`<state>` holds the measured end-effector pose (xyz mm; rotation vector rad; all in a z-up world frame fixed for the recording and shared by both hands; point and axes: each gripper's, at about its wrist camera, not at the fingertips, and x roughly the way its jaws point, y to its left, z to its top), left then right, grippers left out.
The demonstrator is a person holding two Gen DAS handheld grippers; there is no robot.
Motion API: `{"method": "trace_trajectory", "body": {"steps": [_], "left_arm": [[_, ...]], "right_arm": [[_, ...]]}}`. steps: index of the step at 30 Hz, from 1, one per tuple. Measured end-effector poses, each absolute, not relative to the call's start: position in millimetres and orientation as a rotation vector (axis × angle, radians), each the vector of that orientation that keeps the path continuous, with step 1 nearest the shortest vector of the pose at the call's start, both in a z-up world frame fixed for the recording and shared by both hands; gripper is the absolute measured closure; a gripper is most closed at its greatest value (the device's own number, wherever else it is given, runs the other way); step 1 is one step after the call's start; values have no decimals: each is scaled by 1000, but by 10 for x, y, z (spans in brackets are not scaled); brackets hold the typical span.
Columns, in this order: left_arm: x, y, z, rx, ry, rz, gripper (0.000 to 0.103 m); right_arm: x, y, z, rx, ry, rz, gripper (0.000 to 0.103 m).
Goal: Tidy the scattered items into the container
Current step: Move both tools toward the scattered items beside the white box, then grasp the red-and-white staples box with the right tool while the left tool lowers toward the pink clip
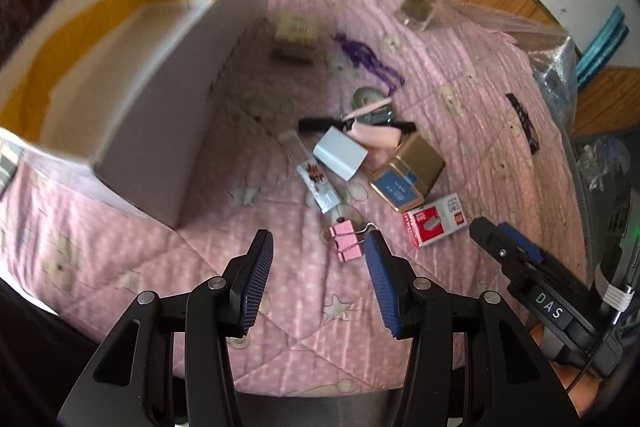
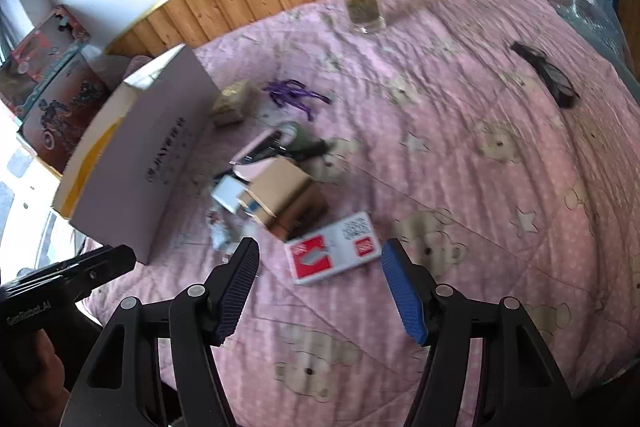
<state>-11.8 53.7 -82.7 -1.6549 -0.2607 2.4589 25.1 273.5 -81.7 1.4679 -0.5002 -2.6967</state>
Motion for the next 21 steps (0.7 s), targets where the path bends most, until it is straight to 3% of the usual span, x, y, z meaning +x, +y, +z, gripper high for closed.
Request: {"method": "trace_trajectory", "body": {"steps": [5, 16, 21], "left_arm": [[-176, 616, -986, -1685, -274, 2420, 52], [-336, 879, -1501, -1772, -238, 2304, 53], [-331, 733, -1461, -1780, -154, 2419, 52]], "right_arm": [[186, 2823, -1045, 1552, -554, -2616, 38], [-36, 2688, -1331, 1628, -348, -2562, 35], [-78, 2723, -1287, 1609, -232, -2643, 35]]}}
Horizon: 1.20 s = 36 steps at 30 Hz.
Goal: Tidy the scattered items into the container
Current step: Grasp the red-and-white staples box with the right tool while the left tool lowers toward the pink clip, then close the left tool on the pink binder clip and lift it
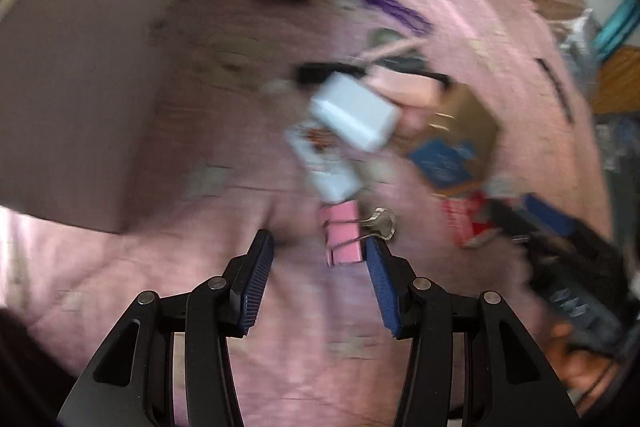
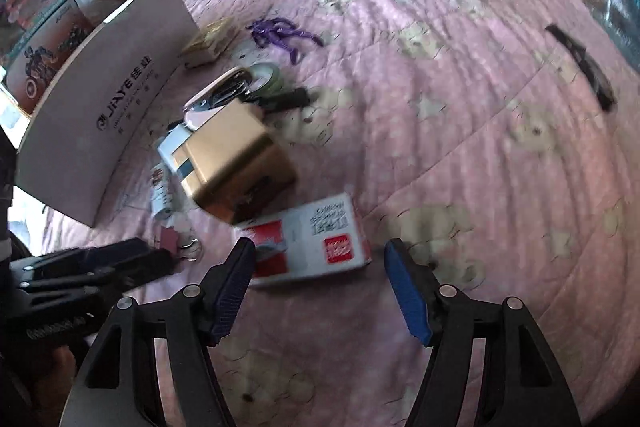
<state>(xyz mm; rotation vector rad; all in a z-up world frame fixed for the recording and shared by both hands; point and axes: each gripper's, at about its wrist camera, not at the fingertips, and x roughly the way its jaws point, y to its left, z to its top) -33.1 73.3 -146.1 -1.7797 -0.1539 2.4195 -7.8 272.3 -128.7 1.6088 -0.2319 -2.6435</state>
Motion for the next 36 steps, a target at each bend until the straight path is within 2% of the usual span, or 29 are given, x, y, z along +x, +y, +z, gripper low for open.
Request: {"method": "trace_trajectory", "body": {"steps": [6, 8, 10, 13, 14, 20, 24, 28, 32, 33, 36], "left_arm": [[-263, 636, -1450, -1764, -202, 2387, 52], [-258, 724, -1491, -1756, -192, 2363, 52], [-277, 786, -1515, -1752, -147, 2387, 52], [-327, 717, -1496, -1755, -101, 2474, 52], [-316, 658, -1481, -1758, -98, 2499, 52], [-287, 493, -1410, -1748, -208, 2465, 52], [-325, 583, -1441, -1761, -290, 2432, 52], [-413, 744, -1489, -1773, -228, 2485, 52], [-438, 729, -1503, -1777, -244, 2540, 52], [-436, 713, -1503, -1771, -248, 2543, 53], [-406, 652, -1499, -1759, -242, 2562, 65]], "right_arm": [[-63, 2762, -1203, 1573, -235, -2657, 34], [-73, 2673, -1204, 1552, -226, -2629, 26], [-105, 2539, -1242, 1555, -171, -2599, 24], [-129, 2414, -1367, 1607, 0, -2605, 24], [-132, 2436, -1376, 1619, 12, -2617, 32], [-123, 2787, -1321, 1625, -189, -2656, 32], [-162, 2717, -1349, 1636, -133, -2660, 28], [-197, 2657, -1387, 1631, -117, -2665, 28], [-204, 2640, -1390, 1622, -107, -2674, 32], [-175, 2646, -1379, 1619, -107, -2675, 32], [-158, 2650, -1369, 1616, -102, -2674, 33]]}}
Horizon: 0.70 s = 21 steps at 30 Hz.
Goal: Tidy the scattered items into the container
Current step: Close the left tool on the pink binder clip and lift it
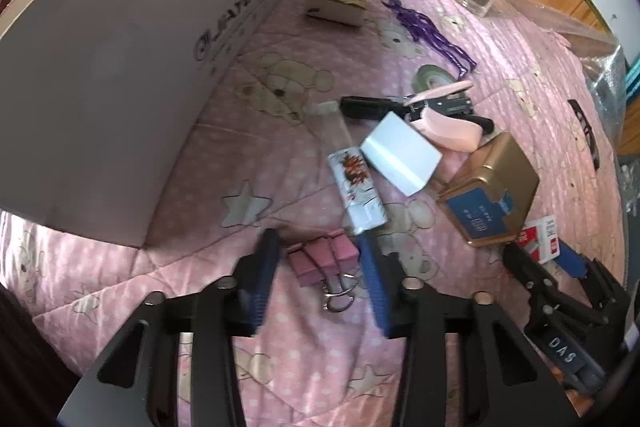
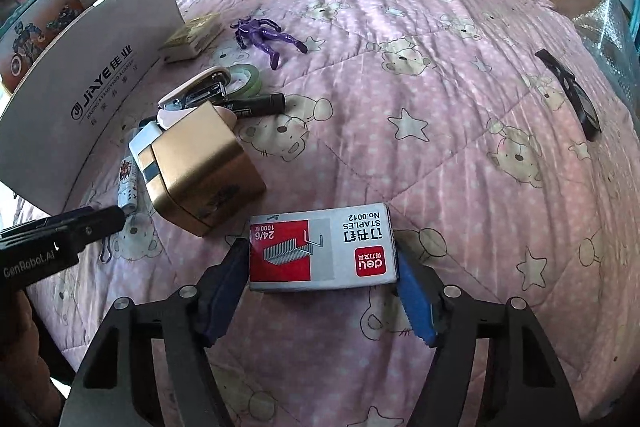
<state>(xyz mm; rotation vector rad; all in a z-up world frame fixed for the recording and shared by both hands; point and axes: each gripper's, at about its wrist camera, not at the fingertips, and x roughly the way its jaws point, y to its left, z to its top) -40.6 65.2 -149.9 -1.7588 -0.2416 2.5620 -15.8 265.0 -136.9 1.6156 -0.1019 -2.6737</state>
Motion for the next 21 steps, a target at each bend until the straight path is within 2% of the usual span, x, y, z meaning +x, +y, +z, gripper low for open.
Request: {"method": "trace_trajectory", "body": {"steps": [10, 21], "left_arm": [[-342, 725, -1522, -1725, -140, 2580, 63], [-256, 715, -1380, -1685, -139, 2574, 65]], "right_arm": [[-117, 2669, -1317, 1592, -139, -2672, 33], [-29, 2669, -1189, 1544, -155, -2694, 33]]}}
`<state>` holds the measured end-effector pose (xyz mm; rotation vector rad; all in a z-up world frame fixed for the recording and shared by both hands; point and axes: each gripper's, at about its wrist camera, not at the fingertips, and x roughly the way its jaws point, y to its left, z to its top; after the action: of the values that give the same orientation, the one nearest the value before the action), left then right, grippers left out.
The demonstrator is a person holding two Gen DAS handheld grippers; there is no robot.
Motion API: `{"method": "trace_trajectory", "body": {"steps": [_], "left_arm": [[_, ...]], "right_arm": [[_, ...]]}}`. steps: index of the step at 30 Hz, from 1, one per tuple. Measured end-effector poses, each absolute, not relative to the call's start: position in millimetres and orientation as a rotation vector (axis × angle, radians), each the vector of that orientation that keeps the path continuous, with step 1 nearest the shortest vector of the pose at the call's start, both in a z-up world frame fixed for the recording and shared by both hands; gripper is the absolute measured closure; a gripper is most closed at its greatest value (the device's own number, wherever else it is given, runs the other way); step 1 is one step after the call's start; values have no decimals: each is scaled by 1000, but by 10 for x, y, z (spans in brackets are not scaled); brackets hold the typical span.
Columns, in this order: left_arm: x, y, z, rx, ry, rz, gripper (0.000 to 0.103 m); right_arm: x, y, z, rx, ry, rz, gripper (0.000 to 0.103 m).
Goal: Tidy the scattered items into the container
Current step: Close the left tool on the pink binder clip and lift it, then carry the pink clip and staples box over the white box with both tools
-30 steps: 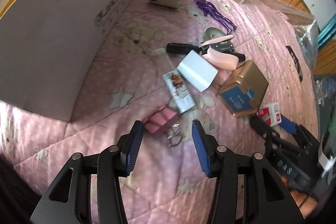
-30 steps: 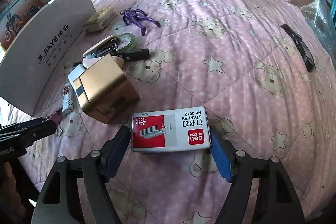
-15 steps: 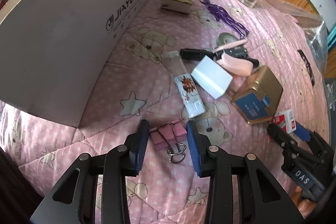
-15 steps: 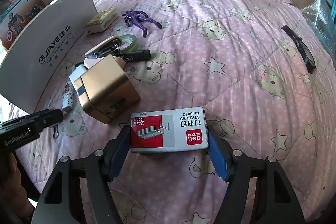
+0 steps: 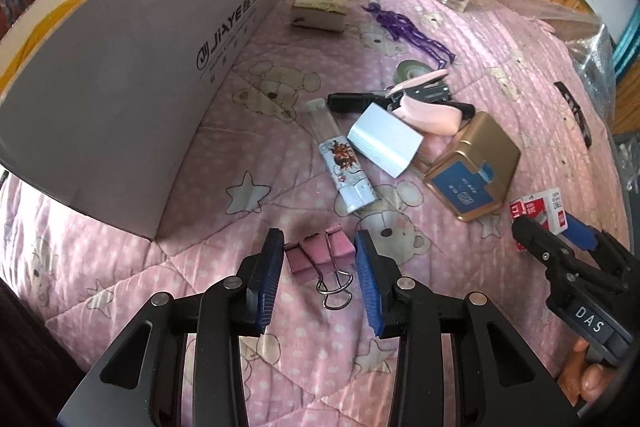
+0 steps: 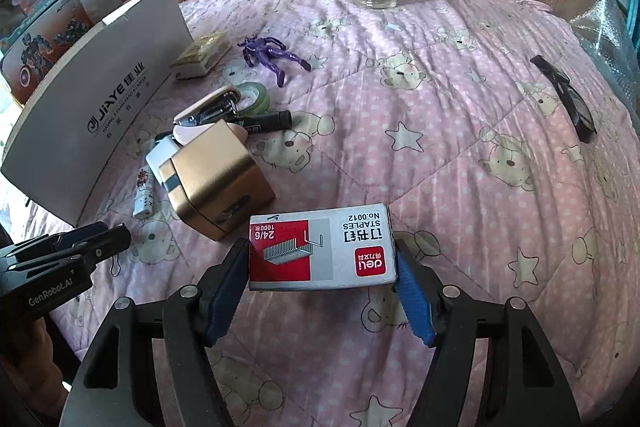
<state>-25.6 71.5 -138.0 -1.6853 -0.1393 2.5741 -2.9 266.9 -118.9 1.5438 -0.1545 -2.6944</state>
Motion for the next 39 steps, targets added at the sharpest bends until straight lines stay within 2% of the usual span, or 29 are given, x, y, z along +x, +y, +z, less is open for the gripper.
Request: {"method": "trace_trajectory", "body": {"steps": [11, 39], "left_arm": [[-185, 636, -1038, -1582, -134, 2620, 65], [-139, -19, -352, -1360, -341, 2690, 65]], "right_arm": [[71, 2496, -934, 1498, -94, -2708, 33], [39, 1555, -99, 1307, 86, -2715, 33]]}}
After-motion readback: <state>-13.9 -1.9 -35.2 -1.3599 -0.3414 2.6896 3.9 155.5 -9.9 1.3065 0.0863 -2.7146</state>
